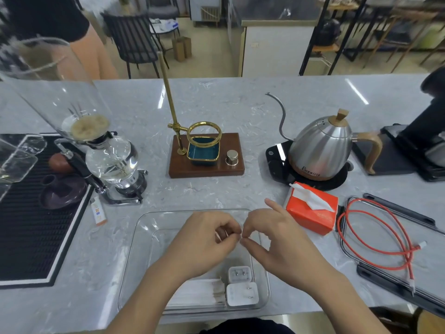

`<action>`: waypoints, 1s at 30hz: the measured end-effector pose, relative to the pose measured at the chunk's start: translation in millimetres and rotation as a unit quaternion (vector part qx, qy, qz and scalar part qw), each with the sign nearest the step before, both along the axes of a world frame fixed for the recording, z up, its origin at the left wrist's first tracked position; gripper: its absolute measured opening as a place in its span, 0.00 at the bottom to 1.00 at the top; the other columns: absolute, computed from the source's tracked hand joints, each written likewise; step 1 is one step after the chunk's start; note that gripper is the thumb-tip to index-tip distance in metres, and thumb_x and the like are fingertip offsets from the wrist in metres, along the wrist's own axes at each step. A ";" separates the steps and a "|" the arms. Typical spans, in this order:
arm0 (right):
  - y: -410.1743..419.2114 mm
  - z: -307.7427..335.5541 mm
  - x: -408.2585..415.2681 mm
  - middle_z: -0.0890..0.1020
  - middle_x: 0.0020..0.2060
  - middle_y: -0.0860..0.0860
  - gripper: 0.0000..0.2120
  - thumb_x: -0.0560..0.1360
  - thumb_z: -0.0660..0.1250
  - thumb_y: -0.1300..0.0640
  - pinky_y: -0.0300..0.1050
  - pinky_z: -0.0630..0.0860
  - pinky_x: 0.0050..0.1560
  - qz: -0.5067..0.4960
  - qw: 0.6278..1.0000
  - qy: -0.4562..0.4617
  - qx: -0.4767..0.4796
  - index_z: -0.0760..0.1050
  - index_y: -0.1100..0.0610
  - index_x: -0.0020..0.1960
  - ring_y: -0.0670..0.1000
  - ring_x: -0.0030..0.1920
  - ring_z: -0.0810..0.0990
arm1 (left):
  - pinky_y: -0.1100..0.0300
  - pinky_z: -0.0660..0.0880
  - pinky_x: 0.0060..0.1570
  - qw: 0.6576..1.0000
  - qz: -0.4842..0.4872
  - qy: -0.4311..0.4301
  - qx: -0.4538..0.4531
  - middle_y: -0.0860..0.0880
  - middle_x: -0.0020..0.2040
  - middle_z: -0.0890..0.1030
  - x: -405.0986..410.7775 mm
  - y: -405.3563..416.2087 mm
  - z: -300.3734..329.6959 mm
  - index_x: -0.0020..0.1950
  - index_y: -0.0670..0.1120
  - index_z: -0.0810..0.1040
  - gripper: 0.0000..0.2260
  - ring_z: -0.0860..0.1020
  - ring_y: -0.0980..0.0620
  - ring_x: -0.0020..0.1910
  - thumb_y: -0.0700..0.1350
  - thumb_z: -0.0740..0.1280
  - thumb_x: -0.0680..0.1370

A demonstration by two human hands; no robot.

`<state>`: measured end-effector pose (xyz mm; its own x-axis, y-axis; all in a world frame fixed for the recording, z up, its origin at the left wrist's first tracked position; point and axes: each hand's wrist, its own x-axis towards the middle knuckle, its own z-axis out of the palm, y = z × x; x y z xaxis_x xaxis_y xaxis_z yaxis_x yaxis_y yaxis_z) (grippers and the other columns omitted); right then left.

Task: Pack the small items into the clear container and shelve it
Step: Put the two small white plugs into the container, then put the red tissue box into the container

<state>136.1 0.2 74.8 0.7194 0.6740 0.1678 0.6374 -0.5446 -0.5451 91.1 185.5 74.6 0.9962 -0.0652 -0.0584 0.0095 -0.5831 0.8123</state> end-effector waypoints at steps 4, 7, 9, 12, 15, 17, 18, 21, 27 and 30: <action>-4.7 7.0 5.3 0.79 0.40 0.39 0.04 0.74 0.68 0.49 0.47 0.61 0.74 -0.033 0.999 -0.018 0.035 0.76 0.47 0.42 0.39 0.46 0.78 | 0.63 0.78 0.40 0.999 0.013 -0.044 0.013 0.57 0.37 0.83 10.2 -0.8 13.3 0.43 0.51 0.85 0.05 0.81 0.57 0.38 0.41 0.72 0.74; -7.4 11.8 9.3 0.79 0.40 0.39 0.05 0.75 0.67 0.48 0.47 0.63 0.73 -0.057 0.997 -0.029 0.045 0.75 0.47 0.41 0.39 0.47 0.78 | 0.64 0.78 0.40 0.997 0.017 -0.065 0.025 0.57 0.38 0.83 17.9 -1.9 22.3 0.43 0.51 0.84 0.04 0.81 0.58 0.39 0.43 0.72 0.74; -11.2 13.9 12.7 0.79 0.40 0.39 0.05 0.74 0.67 0.48 0.47 0.64 0.72 -0.070 0.995 -0.038 0.056 0.74 0.47 0.41 0.40 0.47 0.78 | 0.64 0.78 0.40 0.997 0.018 -0.072 0.027 0.57 0.37 0.83 22.7 -4.1 27.6 0.43 0.52 0.84 0.03 0.81 0.58 0.39 0.43 0.72 0.74; -17.4 14.7 15.6 0.79 0.40 0.38 0.06 0.73 0.69 0.48 0.45 0.67 0.68 -0.084 0.993 -0.039 0.071 0.73 0.47 0.41 0.41 0.48 0.77 | 0.64 0.79 0.41 0.996 0.015 -0.075 0.036 0.58 0.38 0.83 27.7 -8.3 31.7 0.42 0.52 0.84 0.03 0.81 0.59 0.39 0.44 0.72 0.74; -26.0 16.5 15.3 0.79 0.41 0.39 0.07 0.72 0.71 0.50 0.40 0.72 0.56 -0.104 0.991 -0.037 0.076 0.73 0.47 0.41 0.39 0.48 0.75 | 0.64 0.78 0.40 0.996 0.014 -0.082 0.034 0.57 0.37 0.83 31.7 -15.8 33.0 0.42 0.52 0.84 0.03 0.81 0.59 0.39 0.43 0.72 0.74; -34.1 15.3 14.1 0.79 0.42 0.40 0.09 0.71 0.73 0.52 0.41 0.73 0.51 -0.118 0.989 -0.031 0.081 0.72 0.48 0.41 0.41 0.48 0.76 | 0.63 0.79 0.40 0.996 0.010 -0.080 0.036 0.57 0.37 0.83 34.3 -23.7 32.4 0.41 0.52 0.83 0.03 0.81 0.59 0.38 0.44 0.73 0.73; -38.9 14.2 13.7 0.79 0.42 0.41 0.09 0.71 0.73 0.52 0.42 0.74 0.50 -0.124 0.988 -0.028 0.086 0.72 0.48 0.41 0.42 0.47 0.77 | 0.62 0.79 0.41 0.996 0.008 -0.078 0.037 0.57 0.36 0.83 36.0 -28.1 31.8 0.41 0.52 0.83 0.03 0.81 0.58 0.38 0.45 0.73 0.73; -48.7 11.9 13.4 0.79 0.40 0.42 0.08 0.71 0.70 0.48 0.46 0.75 0.48 -0.141 0.986 -0.019 0.091 0.71 0.47 0.40 0.46 0.46 0.78 | 0.61 0.79 0.41 0.997 0.014 -0.073 0.035 0.56 0.36 0.82 39.9 -38.7 28.2 0.39 0.52 0.81 0.04 0.81 0.59 0.38 0.46 0.74 0.73; -83.3 3.1 15.3 0.79 0.40 0.44 0.09 0.71 0.72 0.52 0.38 0.72 0.49 -0.189 0.977 -0.006 0.099 0.71 0.50 0.40 0.47 0.45 0.78 | 0.62 0.79 0.44 0.998 0.005 -0.067 0.023 0.57 0.39 0.82 56.1 -68.0 18.0 0.43 0.53 0.79 0.05 0.81 0.60 0.42 0.46 0.74 0.73; -98.4 -6.1 17.1 0.79 0.47 0.44 0.11 0.71 0.74 0.57 0.27 0.67 0.50 -0.221 0.969 0.015 0.113 0.73 0.51 0.47 0.40 0.50 0.76 | 0.65 0.78 0.49 0.999 0.000 -0.045 0.020 0.59 0.47 0.81 63.7 -80.5 11.6 0.51 0.54 0.78 0.08 0.79 0.61 0.48 0.47 0.73 0.74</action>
